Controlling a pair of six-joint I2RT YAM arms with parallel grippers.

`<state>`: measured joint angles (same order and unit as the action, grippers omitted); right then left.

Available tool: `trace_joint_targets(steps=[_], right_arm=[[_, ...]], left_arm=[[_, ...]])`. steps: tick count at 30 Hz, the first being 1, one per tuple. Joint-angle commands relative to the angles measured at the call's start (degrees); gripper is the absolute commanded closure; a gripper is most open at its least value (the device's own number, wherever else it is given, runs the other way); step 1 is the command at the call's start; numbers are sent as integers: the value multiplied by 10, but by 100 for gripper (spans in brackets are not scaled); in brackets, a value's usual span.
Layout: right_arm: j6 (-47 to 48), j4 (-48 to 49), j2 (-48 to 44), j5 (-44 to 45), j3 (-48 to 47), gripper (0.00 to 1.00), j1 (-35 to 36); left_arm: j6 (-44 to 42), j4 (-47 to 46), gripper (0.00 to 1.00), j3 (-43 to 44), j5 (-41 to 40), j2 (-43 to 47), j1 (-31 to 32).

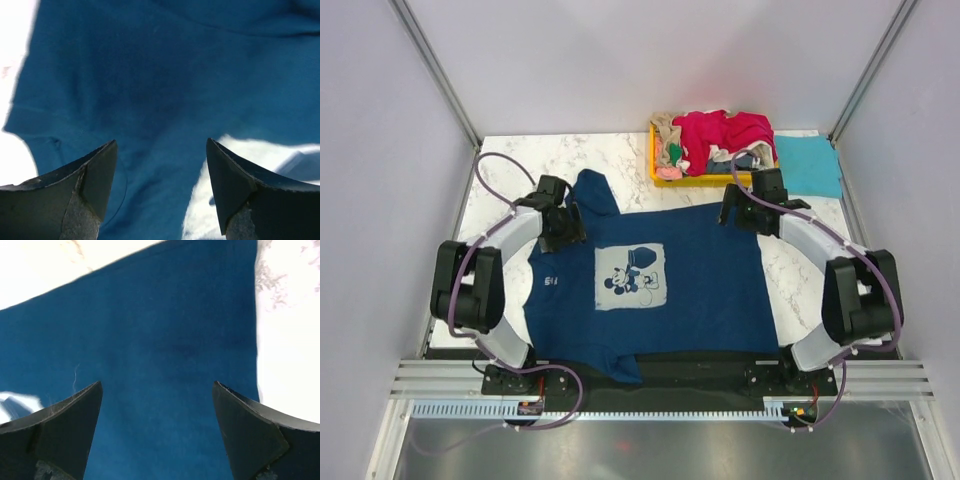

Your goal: Fold and stack the t-shirts

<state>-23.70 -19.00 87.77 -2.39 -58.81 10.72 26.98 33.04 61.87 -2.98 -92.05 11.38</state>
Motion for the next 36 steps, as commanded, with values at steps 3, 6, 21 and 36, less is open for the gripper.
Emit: trace_joint_targets(steps=[3,6,21,36], right_arm=[[-20,46,107,-9,-58,2,1],[-29,46,172,-2,-91,2,0],[0,-45,354,6,-357,2,-25],[29,-59,122,49,-181,2,-22]], left_arm=[[44,-83,23,33,4,-79,-1],[37,-83,23,76,-2,-145,-2],[-1,121,25,598,49,-424,-21],[111,-2,17,-51,-93,223,27]])
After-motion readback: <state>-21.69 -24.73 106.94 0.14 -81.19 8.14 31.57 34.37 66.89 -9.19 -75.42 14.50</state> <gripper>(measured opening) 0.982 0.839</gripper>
